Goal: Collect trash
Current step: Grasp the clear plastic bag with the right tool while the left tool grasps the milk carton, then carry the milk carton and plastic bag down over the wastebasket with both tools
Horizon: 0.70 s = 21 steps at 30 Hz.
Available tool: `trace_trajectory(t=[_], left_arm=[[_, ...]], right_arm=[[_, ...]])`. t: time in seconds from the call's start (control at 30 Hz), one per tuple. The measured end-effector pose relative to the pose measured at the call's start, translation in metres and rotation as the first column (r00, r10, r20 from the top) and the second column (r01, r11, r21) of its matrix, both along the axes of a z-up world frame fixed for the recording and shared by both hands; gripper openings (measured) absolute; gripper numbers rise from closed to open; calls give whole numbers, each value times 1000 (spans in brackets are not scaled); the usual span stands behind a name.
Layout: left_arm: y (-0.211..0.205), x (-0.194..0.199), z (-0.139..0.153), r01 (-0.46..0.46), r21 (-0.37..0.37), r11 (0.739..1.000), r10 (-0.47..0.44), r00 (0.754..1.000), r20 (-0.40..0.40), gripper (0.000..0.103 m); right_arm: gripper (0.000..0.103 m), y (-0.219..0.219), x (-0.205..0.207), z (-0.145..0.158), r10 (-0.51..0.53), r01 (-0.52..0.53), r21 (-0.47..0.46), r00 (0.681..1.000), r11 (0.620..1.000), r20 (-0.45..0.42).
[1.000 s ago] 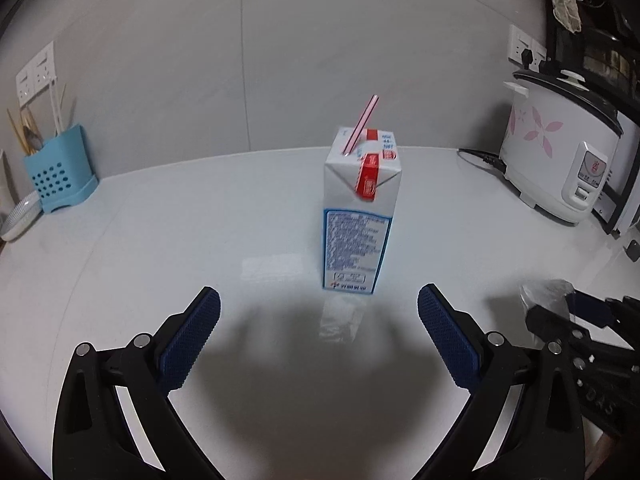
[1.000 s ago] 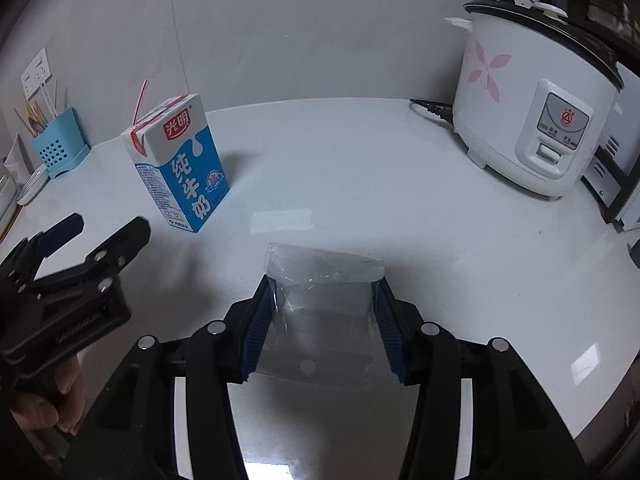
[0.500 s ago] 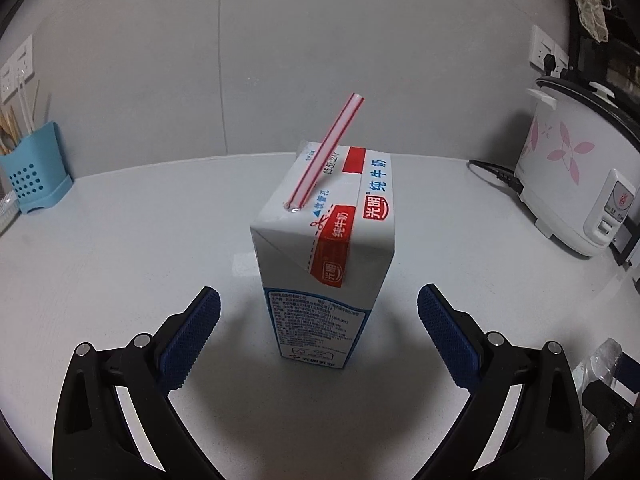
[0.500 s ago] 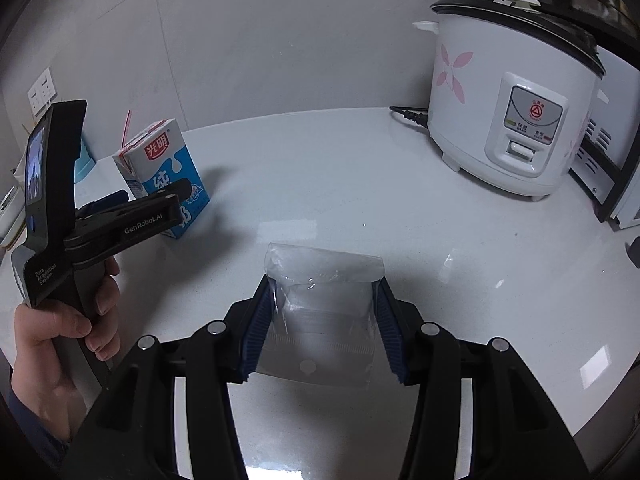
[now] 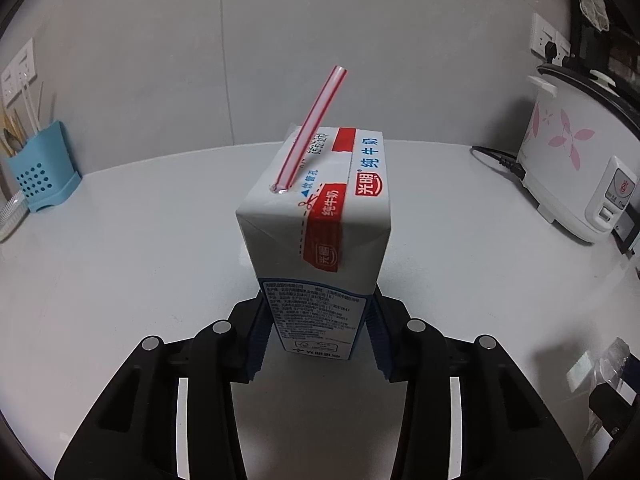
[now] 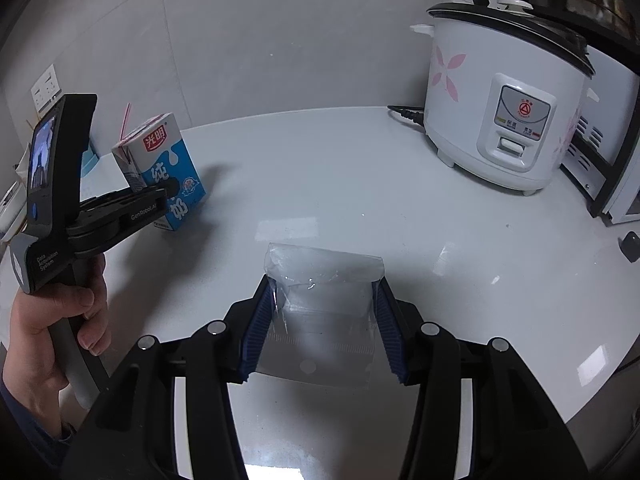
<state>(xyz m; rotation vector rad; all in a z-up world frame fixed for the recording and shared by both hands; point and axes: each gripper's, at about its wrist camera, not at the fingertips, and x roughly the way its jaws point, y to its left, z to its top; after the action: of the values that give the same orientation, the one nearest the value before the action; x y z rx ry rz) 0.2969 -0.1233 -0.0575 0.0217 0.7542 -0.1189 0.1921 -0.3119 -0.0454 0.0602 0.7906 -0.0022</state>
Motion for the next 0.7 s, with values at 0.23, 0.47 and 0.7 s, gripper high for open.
trace_trajectory(t=[0.23, 0.47, 0.7], left_arm=[[11, -40, 19, 0, -2, 1000, 0, 1000, 6, 39], [34, -94, 30, -3, -14, 1000, 3, 1000, 7, 39], [65, -161, 32, -20, -21, 1000, 20, 1000, 16, 39]], right_arm=[[47, 2, -18, 12, -6, 6, 13, 1000, 1000, 20], [47, 15, -49, 16, 12, -13, 25, 999, 1000, 42], [47, 35, -86, 15, 45, -47, 32, 997, 998, 67]])
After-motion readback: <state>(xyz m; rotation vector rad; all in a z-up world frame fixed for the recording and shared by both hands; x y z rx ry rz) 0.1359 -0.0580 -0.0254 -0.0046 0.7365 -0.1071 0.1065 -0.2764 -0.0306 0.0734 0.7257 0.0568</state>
